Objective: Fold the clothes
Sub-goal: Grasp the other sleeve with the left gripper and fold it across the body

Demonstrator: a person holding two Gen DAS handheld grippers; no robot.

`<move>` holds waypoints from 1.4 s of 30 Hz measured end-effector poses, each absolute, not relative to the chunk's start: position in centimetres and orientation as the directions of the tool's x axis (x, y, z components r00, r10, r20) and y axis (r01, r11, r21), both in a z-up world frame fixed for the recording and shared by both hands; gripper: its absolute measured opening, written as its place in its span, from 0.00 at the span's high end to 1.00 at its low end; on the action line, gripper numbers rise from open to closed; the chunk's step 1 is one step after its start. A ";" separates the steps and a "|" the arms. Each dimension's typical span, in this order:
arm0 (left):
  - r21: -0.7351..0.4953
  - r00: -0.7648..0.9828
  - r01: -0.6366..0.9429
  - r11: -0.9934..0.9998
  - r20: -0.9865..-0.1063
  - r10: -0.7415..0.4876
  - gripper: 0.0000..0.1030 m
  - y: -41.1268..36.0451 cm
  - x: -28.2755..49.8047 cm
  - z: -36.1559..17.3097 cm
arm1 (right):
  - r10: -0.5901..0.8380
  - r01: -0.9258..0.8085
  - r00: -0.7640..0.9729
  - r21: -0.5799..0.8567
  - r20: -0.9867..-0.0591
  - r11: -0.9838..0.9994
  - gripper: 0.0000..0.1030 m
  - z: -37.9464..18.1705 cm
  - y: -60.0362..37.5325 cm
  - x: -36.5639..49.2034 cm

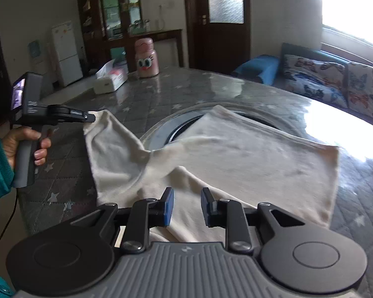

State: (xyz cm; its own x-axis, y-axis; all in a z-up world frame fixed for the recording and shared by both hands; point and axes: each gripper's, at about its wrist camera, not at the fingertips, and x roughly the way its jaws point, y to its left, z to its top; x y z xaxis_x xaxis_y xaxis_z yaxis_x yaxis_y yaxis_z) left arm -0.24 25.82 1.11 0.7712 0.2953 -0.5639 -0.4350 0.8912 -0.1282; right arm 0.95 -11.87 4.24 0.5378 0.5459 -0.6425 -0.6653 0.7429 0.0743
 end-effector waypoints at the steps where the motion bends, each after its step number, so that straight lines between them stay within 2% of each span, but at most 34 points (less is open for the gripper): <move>1: -0.139 0.788 -0.409 0.902 -0.551 0.273 0.90 25.0 -0.5 1.7 | 0.540 -0.655 0.548 0.074 -0.639 0.752 0.77 4.3 -12.5 0.8; 12: -0.221 0.906 0.030 0.975 -0.407 -0.120 0.90 11.7 -1.8 8.3 | 0.466 -0.517 0.657 0.095 -0.592 0.851 0.77 5.1 -20.5 -1.2; 17: -0.221 0.877 0.193 0.956 -0.397 -0.269 0.90 5.2 -1.3 8.5 | 0.431 -0.457 0.690 0.111 -0.581 0.882 0.77 4.9 -23.9 -2.4; 21: -0.223 0.834 0.282 0.933 -0.423 -0.353 0.90 1.0 -1.0 7.2 | 0.408 -0.419 0.708 0.123 -0.576 0.900 0.77 4.7 -26.1 -3.1; 28: -0.223 0.762 0.347 0.911 -0.500 -0.412 0.89 -2.2 -0.6 3.5 | 0.384 -0.384 0.708 0.134 -0.593 0.914 0.77 3.9 -27.6 -3.4; 30: -0.221 0.740 0.360 0.906 -0.525 -0.422 0.82 -2.1 -0.5 2.7 | 0.383 -0.384 0.704 0.134 -0.598 0.914 0.77 3.8 -27.5 -3.4; 32: -0.215 0.730 0.370 0.904 -0.535 -0.425 0.80 -1.8 -0.8 2.3 | 0.388 -0.389 0.701 0.135 -0.599 0.911 0.77 3.7 -27.3 -3.2; 35: -0.204 0.724 0.383 0.901 -0.540 -0.429 0.62 -1.1 -1.4 2.2 | 0.399 -0.404 0.696 0.134 -0.598 0.905 0.77 3.7 -26.4 -2.8; 39: -0.169 0.747 0.368 0.914 -0.533 -0.399 0.62 1.3 -2.2 2.5 | 0.422 -0.440 0.681 0.127 -0.598 0.889 0.77 3.6 -24.6 -2.0; 42: -0.146 0.774 0.302 0.942 -0.539 -0.332 0.63 4.2 -2.5 2.4 | 0.435 -0.462 0.664 0.123 -0.608 0.878 0.76 3.1 -23.1 -1.1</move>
State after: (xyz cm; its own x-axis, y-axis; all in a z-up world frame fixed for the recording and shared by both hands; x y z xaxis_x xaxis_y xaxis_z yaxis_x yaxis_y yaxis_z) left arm -2.49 4.25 2.37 0.7742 -0.3320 -0.5389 0.3022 0.9420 -0.1461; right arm -1.09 -23.15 3.14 0.6639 0.4348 -0.6084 -0.4620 0.8783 0.1235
